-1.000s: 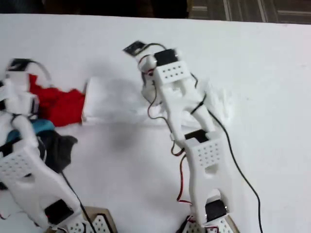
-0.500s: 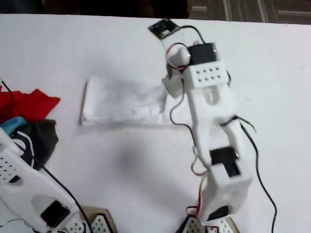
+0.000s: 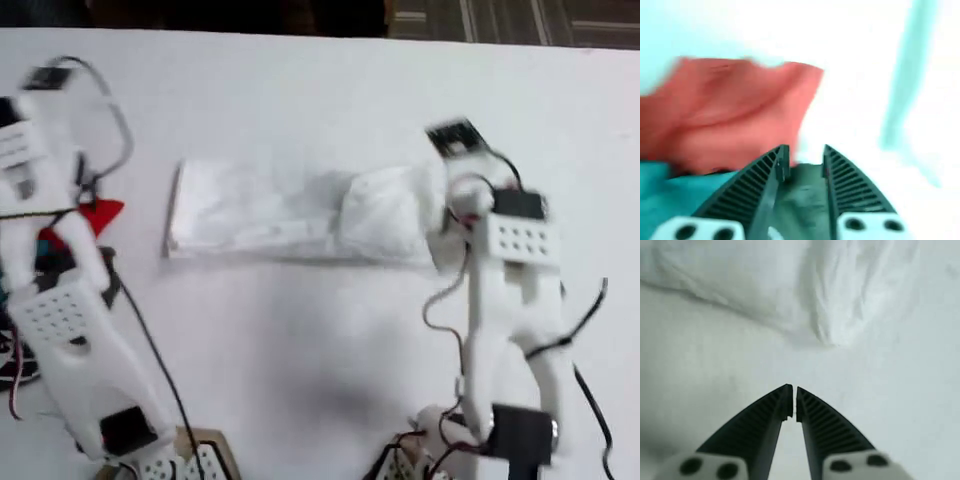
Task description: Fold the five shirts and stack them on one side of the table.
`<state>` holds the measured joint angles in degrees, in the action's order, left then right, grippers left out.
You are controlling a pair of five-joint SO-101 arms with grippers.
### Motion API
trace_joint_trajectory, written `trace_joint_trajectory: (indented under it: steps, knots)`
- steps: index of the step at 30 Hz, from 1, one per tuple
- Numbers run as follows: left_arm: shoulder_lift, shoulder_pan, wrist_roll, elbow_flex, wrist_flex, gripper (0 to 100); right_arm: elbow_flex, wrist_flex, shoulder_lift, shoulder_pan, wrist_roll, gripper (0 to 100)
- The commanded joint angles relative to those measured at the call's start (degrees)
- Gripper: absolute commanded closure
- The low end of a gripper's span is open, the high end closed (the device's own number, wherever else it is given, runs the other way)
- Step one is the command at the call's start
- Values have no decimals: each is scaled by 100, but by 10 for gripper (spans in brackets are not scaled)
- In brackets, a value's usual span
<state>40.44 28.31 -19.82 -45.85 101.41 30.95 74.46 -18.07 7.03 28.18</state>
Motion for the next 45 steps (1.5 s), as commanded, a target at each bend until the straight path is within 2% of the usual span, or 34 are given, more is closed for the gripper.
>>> trace_joint_trajectory:
  steps: [1, 9, 14, 24, 33, 35, 38, 39, 40, 45]
  knots:
    - [-281, -615, 176, 312, 0, 766, 765, -488, -541, 576, 316, 979]
    - [-273, -1248, 167, 585, -642, 766, 1960, -1226, -822, 1156, 589, 979]
    - [-264, -1530, 193, 585, -826, 766, 2444, -1596, -910, 1235, 589, 979]
    - [624, -1284, 193, 523, -1248, 766, 3499, -2888, -971, 1235, 589, 979]
    - [1116, -1363, 167, 523, -1345, 768, 3560, -2958, -980, 1209, 563, 979]
    - [1222, -1398, 167, 523, -1336, 801, 3560, -2958, -971, 1209, 580, 979]
    - [1292, -1389, 158, 523, -1363, 963, 3569, -2958, -963, 1200, 580, 979]
    - [1292, -1354, 158, 523, -1371, 987, 3569, -2967, -963, 1200, 580, 979]
    - [1292, -1319, 158, 523, -1371, 959, 3569, -2967, -954, 1200, 580, 979]
    - [1327, -958, 141, 295, -1327, 973, 3569, -2976, -954, 1200, 589, 979]
